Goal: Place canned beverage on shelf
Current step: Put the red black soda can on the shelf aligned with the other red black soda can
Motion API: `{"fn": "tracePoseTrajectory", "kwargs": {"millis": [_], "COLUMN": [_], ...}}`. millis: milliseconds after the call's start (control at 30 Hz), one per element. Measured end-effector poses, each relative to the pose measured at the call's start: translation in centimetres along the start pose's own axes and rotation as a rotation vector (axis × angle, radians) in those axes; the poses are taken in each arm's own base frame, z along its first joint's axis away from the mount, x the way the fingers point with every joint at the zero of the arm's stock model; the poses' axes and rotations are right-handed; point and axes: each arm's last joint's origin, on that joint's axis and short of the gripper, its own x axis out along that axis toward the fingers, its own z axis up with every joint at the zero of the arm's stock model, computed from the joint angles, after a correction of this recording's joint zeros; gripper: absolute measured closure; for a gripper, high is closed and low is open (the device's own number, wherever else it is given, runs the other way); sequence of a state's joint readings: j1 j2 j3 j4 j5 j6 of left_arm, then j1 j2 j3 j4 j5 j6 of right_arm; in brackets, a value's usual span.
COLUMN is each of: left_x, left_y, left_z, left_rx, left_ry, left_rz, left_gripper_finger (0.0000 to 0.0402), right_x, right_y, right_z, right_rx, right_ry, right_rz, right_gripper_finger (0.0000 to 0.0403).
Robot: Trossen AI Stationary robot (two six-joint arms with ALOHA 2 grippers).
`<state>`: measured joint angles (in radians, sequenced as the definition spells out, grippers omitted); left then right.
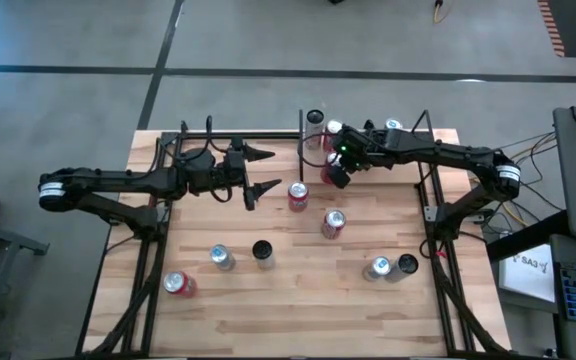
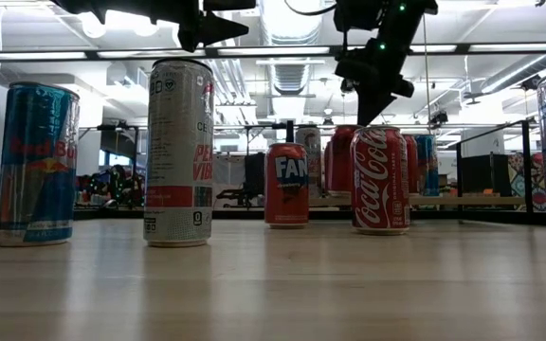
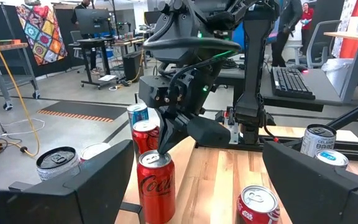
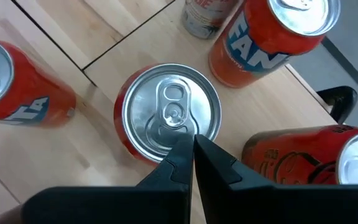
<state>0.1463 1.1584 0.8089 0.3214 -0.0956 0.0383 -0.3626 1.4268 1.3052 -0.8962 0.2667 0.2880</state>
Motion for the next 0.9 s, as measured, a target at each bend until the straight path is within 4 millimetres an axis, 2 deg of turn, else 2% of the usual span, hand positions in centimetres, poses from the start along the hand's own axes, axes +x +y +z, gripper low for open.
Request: {"fn": "tracePoseTrajectory", "kwargs": {"millis": [900], "left_x": [0.0], "left_y": [0.0], "left_z": [-0.04], "left_rx": [0.0], "left_ry": [0.005], "left_rz": [0.0], "left_gripper_finger": [0.0061], "right_x": [-0.96], "right_y": [-0.26], "right_z": [0.31], "right_rx": [0.004], "right_ry": [-0.027], "right_rz": [-0.019], "right_gripper_finger": [0.0394]}}
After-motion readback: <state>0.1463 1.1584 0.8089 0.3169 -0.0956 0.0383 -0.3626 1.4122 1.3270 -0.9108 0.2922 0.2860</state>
